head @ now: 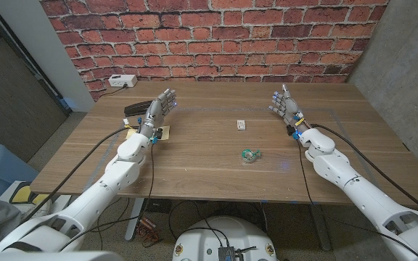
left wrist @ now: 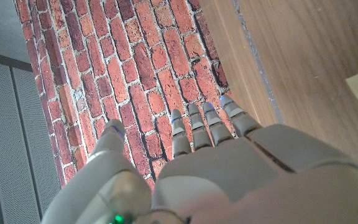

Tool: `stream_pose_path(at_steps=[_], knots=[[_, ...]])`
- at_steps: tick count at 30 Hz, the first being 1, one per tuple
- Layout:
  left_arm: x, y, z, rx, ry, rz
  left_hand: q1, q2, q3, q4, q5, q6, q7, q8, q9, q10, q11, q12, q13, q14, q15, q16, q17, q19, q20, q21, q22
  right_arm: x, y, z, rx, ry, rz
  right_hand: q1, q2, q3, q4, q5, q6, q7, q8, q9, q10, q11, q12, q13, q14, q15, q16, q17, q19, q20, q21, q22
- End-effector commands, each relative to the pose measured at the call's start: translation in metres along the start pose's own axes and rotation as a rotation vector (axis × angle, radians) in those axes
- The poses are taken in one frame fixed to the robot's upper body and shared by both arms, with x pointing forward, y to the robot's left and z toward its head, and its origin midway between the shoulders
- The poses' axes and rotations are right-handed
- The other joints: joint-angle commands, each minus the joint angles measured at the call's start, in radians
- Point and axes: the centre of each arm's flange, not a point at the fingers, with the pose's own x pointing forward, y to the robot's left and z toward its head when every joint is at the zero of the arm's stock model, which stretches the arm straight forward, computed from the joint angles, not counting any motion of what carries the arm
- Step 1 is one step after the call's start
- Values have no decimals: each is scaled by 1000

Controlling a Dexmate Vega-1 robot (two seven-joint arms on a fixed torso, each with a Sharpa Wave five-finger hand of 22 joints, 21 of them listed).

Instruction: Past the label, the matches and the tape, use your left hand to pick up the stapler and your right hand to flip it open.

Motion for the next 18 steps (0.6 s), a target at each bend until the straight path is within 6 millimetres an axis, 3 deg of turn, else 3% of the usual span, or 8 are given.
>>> stream_pose_path(at_steps=[1, 7, 12, 18], knots=[[-5, 5, 4, 106, -13, 20, 27, -1, 7, -9, 5, 1, 12, 9, 2, 7, -5, 4, 0, 9, -42, 3, -1, 7, -8, 3, 1, -2, 8, 0, -15, 2, -10, 9, 2, -6, -1, 4, 6, -3, 4, 3, 10, -2, -3, 1, 6, -2, 7, -1, 7, 3, 7, 4], [-7, 6, 8, 175, -27, 41, 65, -7, 14, -10, 3, 9, 35, 11, 1, 24, -6, 9, -1, 13, -39, 3, -1, 9, -16, 3, 1, -7, 9, -2, -20, 1, -12, 9, 2, -6, -1, 4, 7, -4, 4, 3, 10, 0, -5, 1, 7, -2, 7, -4, 7, 2, 8, 3], [-8, 5, 15, 265, -31, 59, 98, -18, 15, -5, 0, 18, 35, 8, 0, 35, -6, 11, -1, 30, -40, 7, -1, 77, -32, 26, 3, -9, 8, -3, -21, -5, -15, 10, 3, -6, -1, 4, 7, -4, 3, 3, 10, -4, -6, 1, 7, -1, 7, -7, 6, 6, 7, 3], [-12, 5, 19, 319, -37, 87, 98, -37, 3, 1, -2, 18, 37, 5, 0, 42, -5, 12, 0, 36, -42, 7, -1, 88, -30, 28, 5, -8, 8, -3, -20, -10, -9, 10, 4, -6, -1, 4, 8, -3, 4, 3, 11, -2, -6, 0, 7, -1, 8, -9, 5, 7, 7, 3]])
